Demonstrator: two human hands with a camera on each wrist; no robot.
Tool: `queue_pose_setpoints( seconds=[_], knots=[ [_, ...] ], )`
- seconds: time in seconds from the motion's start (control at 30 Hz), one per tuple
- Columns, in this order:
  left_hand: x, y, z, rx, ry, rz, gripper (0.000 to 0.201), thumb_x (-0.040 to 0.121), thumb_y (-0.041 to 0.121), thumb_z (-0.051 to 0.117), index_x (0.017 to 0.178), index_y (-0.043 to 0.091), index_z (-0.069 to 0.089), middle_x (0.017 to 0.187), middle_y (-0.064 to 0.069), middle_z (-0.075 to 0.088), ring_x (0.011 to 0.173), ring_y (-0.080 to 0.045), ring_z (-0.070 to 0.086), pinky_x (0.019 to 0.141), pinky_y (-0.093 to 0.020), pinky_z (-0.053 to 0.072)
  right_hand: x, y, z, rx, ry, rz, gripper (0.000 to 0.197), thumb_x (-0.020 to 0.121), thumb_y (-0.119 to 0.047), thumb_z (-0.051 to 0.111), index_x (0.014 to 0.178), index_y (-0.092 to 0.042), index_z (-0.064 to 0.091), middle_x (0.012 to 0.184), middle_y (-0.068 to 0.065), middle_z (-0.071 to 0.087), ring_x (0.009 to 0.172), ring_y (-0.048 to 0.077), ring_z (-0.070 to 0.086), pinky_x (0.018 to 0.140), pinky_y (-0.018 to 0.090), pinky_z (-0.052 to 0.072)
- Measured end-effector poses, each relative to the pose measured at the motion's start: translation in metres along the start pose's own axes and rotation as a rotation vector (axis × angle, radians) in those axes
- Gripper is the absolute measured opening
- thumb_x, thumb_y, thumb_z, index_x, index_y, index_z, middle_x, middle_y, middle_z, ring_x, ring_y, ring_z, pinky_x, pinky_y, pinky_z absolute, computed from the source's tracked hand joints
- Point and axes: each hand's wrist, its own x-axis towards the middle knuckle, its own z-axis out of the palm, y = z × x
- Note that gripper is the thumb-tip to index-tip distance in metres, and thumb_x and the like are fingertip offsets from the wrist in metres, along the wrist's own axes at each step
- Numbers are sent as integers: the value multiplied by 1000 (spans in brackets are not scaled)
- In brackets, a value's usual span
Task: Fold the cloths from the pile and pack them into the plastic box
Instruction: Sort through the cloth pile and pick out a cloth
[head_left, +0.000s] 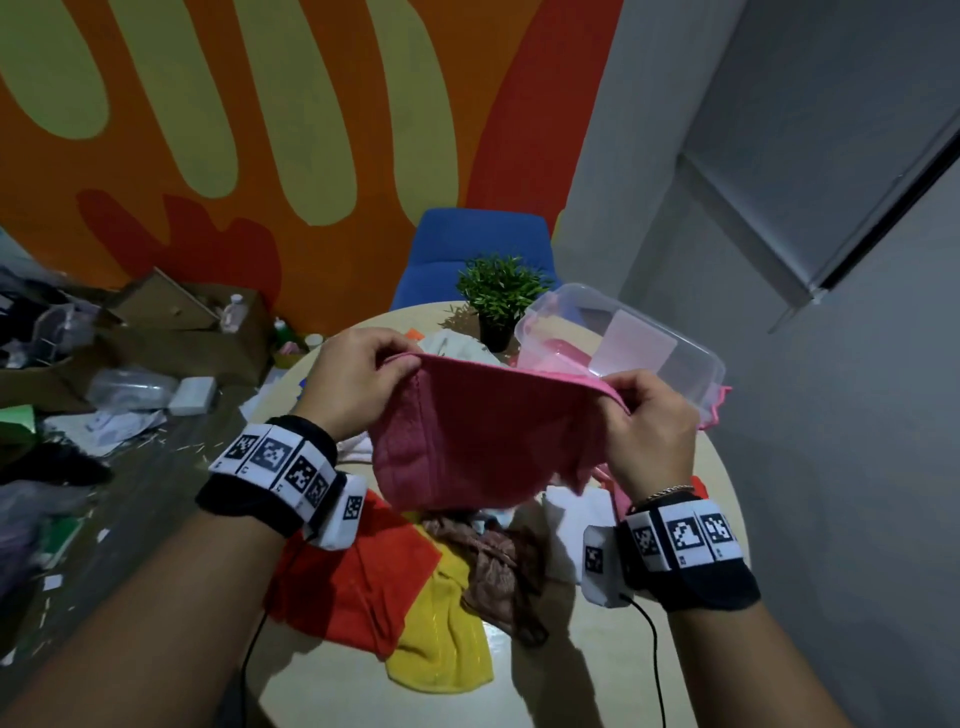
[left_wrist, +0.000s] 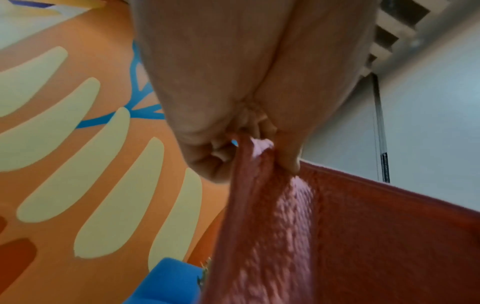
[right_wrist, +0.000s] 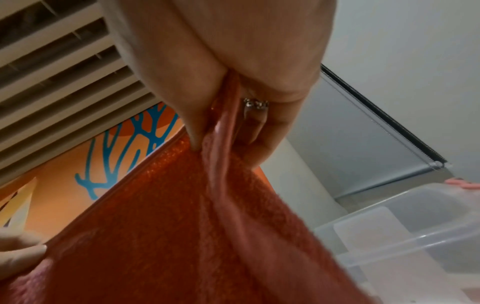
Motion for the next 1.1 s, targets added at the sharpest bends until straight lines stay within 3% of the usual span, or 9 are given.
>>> queue_pose_setpoints(
  seconds=[0.13, 0.3, 0.43, 0.5, 0.63, 0.7, 0.87, 1.0, 1.1],
  knots=[
    [-3, -5, 3, -241, 192, -155, 7, 88, 16, 74, 84, 20, 77, 80, 10, 73, 70, 4, 63, 66, -16, 51, 6, 10, -5, 3, 76, 111, 7, 84, -28, 74, 87, -22, 74, 83, -3, 74, 82, 21, 68, 82, 38, 55],
    [-12, -3, 7, -578, 122, -301, 17, 92, -3, 63, 95, 10, 74, 96, -5, 74, 80, -7, 70, 71, -20, 57, -1, 22, -7, 73, 19, 156, 8, 93, -19, 64, 96, -24, 70, 92, -3, 72, 92, 20, 67, 92, 46, 53],
    [-17, -8, -1, -534, -33, -272, 10, 89, 2, 71, 91, 11, 76, 91, -5, 76, 83, -11, 70, 76, -24, 58, -13, 18, -16, 136, -111, 123, 8, 94, -16, 63, 98, -19, 70, 90, -6, 71, 90, 15, 67, 90, 41, 54],
    [-18, -14, -9, -465, -99, -241, 11, 87, 4, 73, 87, 15, 76, 87, 0, 76, 83, -9, 70, 77, -22, 56, -18, 15, -25, 209, -164, 104, 14, 94, -11, 64, 94, -24, 70, 88, -10, 71, 86, 7, 67, 85, 29, 54],
    [-13, -24, -18, -438, -76, -245, 8, 85, 6, 76, 91, 12, 77, 90, -10, 77, 86, -18, 70, 84, -32, 56, -16, 9, -37, 247, -208, 65, 13, 93, -9, 65, 92, -21, 70, 86, -10, 70, 75, -6, 62, 75, 11, 49],
    [-9, -30, -15, -429, -52, -251, 9, 83, 8, 78, 89, 15, 77, 88, -10, 76, 79, -14, 69, 79, -30, 56, -7, 15, -34, 205, -217, 72, 13, 94, -11, 65, 90, -23, 69, 85, -9, 69, 75, -6, 62, 75, 13, 49],
    [-3, -60, 21, -244, 45, -291, 9, 79, 18, 84, 77, 22, 76, 82, 4, 74, 76, -9, 66, 76, -26, 53, 9, 54, 8, 0, -254, 152, 14, 90, -27, 67, 79, -33, 66, 81, -15, 69, 87, 14, 67, 91, 42, 53],
    [-13, -87, 46, -191, -13, -378, 5, 83, 17, 81, 80, 19, 77, 72, 4, 71, 66, -10, 62, 63, -28, 51, -5, 71, 29, 3, -314, 173, 15, 91, -15, 69, 85, -29, 70, 80, -11, 69, 78, 10, 65, 69, 15, 48],
    [-31, -116, 48, -102, -281, -357, 12, 79, 12, 83, 72, 20, 77, 71, 2, 74, 68, -11, 65, 68, -28, 51, -32, 98, 32, -118, -556, 108, 14, 87, -12, 73, 81, -25, 74, 74, -13, 69, 70, 0, 62, 66, 17, 45]
  ],
)
